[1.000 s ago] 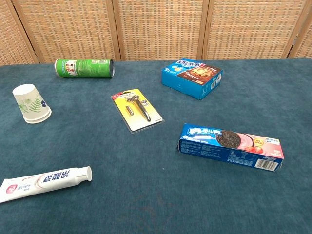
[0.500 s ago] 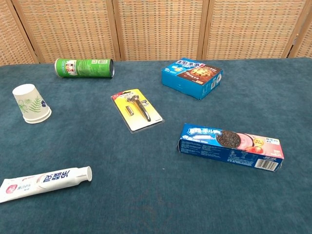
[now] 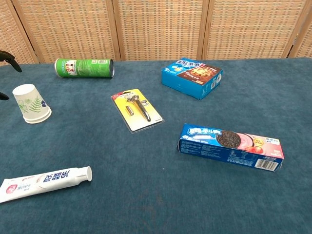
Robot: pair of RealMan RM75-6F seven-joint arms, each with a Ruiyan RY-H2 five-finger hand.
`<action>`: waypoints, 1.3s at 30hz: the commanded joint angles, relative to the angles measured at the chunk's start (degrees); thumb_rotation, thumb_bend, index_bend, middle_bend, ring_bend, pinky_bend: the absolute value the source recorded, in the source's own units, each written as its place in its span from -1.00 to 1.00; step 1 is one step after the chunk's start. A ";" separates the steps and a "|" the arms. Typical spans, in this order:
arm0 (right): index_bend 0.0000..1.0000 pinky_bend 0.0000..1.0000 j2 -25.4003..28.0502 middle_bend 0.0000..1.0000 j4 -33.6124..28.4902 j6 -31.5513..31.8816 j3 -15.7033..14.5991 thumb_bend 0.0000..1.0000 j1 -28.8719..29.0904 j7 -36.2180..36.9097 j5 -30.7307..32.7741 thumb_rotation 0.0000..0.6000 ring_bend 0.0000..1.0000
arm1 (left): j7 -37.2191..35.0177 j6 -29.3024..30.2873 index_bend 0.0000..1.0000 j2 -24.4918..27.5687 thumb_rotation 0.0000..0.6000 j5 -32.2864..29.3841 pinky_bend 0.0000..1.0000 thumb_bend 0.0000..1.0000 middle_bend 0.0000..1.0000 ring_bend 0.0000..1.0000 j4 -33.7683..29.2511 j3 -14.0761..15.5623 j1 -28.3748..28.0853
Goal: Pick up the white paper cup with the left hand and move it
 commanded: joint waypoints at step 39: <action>-1.00 -1.00 -0.25 -1.00 0.92 -1.66 0.43 -1.00 0.58 0.45 1.82 1.00 -1.00 | 1.46 -0.49 -0.32 -5.93 1.00 -4.89 -1.00 -0.49 -1.00 -1.00 7.15 2.55 -4.53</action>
